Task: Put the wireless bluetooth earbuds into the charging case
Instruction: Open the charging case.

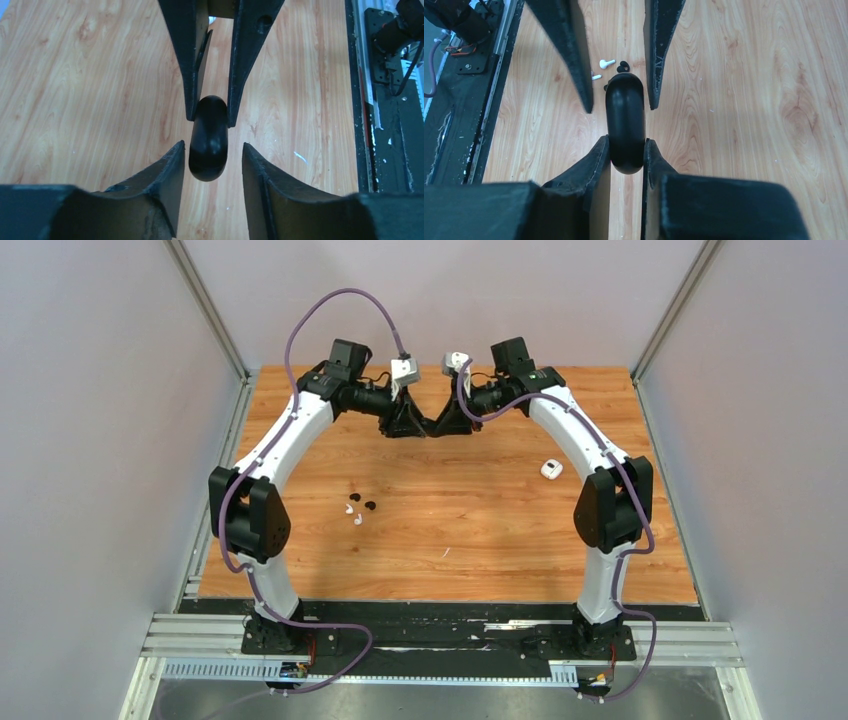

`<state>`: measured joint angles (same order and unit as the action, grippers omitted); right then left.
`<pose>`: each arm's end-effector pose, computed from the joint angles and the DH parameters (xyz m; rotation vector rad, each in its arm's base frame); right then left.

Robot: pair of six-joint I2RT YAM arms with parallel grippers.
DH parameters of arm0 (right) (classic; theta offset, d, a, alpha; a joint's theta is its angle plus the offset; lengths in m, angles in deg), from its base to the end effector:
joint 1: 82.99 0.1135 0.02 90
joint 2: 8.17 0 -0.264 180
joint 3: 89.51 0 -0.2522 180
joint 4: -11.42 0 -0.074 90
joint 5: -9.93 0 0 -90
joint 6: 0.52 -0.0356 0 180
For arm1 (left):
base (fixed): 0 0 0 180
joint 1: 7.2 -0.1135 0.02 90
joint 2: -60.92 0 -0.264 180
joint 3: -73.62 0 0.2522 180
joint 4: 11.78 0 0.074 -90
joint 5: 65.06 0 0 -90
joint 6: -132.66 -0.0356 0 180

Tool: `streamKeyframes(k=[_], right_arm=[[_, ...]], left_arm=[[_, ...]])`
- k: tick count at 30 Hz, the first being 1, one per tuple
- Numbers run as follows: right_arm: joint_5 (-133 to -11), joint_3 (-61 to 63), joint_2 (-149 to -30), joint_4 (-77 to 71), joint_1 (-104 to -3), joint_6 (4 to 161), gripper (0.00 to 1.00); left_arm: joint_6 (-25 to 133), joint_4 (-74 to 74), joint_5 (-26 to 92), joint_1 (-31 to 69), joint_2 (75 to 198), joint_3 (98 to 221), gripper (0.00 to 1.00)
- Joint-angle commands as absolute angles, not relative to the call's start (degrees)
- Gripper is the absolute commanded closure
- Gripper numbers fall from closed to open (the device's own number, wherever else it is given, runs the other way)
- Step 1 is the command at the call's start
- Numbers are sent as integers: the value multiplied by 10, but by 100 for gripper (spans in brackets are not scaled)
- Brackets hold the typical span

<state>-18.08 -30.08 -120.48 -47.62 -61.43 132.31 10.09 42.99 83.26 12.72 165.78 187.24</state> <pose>0.3857 0.1862 0.3237 -1.4775 1.5153 1.0858 0.3670 -0.1652 0.3404 1.3355 1.6524 -1.0572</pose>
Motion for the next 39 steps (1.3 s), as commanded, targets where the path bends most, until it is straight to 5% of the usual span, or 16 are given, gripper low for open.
streamKeyframes(k=[1,12,22,28,39], right_arm=[[-166,-325,-1196,-450,-620,1281,100],[-127,-344,-1208,-435,-637,1207,100],[-133,-327,-1204,-420,-637,1194,100],[-156,-322,-1208,-403,-636,1169,75],[-234,-308,-1212,-284,-680,981,61]], left_arm=[[135,399,853,133,1642,1856,45],[187,331,905,127,1667,1856,48],[268,257,928,123,1673,1842,75],[271,248,943,123,1677,1840,100],[248,273,948,123,1675,1843,100]])
